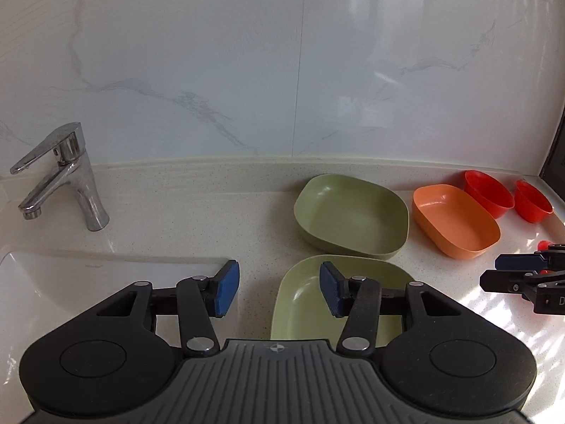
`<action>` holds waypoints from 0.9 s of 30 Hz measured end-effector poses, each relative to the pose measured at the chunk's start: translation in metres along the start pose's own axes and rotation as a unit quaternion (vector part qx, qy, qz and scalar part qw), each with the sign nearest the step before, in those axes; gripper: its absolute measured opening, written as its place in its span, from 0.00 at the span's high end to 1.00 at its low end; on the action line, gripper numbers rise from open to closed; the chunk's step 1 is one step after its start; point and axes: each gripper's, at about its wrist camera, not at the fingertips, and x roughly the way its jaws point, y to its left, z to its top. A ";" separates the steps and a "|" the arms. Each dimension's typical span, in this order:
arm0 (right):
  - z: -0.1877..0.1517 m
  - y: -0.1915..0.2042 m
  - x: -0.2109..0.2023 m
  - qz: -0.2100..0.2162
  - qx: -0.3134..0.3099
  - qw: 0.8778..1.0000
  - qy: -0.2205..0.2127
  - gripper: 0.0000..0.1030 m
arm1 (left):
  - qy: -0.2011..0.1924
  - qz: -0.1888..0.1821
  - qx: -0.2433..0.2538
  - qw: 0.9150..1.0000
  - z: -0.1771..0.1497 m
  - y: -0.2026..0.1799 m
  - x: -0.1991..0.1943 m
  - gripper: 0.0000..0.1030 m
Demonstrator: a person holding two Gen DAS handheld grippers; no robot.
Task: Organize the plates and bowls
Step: 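Lower the left tool onto the green plate rim and close it, then lift the green plate with the left tool toward the sink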
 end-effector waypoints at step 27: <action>-0.023 0.037 0.063 0.037 0.023 0.995 0.093 0.89 | 0.080 -0.090 -0.003 0.993 -0.042 0.012 0.025 0.83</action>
